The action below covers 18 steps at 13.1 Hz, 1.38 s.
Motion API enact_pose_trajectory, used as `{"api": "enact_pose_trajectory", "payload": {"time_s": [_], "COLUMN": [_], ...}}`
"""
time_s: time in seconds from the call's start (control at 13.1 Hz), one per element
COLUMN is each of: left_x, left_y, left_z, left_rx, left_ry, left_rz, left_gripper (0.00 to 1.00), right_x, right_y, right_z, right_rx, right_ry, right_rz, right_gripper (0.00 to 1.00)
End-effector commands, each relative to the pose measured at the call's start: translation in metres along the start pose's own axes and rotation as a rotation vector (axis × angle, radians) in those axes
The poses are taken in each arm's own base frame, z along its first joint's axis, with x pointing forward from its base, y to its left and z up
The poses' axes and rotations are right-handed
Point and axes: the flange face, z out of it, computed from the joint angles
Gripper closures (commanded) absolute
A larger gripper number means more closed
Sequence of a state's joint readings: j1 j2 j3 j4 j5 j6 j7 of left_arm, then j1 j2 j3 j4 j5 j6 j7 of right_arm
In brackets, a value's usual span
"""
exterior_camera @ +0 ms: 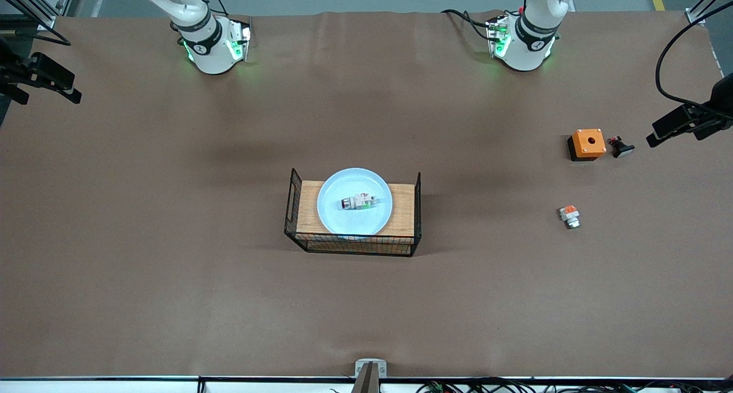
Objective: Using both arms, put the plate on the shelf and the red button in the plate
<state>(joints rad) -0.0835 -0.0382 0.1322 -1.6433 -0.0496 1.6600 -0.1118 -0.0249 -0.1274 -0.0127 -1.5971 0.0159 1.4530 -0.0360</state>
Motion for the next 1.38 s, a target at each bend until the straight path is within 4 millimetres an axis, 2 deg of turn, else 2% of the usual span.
{"api": "enact_pose_trajectory", "payload": {"time_s": [0.0, 0.54, 0.84, 1.07, 1.3], "left_x": [0.005, 0.006, 0.006, 0.005, 0.004], "left_y": [0.003, 0.017, 0.023, 0.039, 0.038], "left_z": [-0.012, -0.036, -0.034, -0.035, -0.038], "left_rx": [-0.007, -0.013, -0.013, -0.009, -0.008], "left_ry": [0.032, 0.092, 0.082, 0.087, 0.094], "left_rz": [0.012, 0.032, 0.043, 0.066, 0.073], "left_gripper": [0.0, 0.0, 0.0, 0.0, 0.0], "right_x": [-0.007, -0.005, -0.005, -0.006, -0.005], "right_y": [0.003, -0.002, -0.006, -0.005, -0.003], "right_z": [-0.001, 0.001, 0.0, 0.001, 0.0], "right_rx": [-0.011, 0.017, 0.041, 0.032, 0.006], "right_ry": [0.012, 0.011, 0.012, 0.01, 0.014], "right_rz": [-0.005, -0.011, -0.017, -0.017, -0.018], "right_gripper": [0.0, 0.0, 0.0, 0.0, 0.0]}}
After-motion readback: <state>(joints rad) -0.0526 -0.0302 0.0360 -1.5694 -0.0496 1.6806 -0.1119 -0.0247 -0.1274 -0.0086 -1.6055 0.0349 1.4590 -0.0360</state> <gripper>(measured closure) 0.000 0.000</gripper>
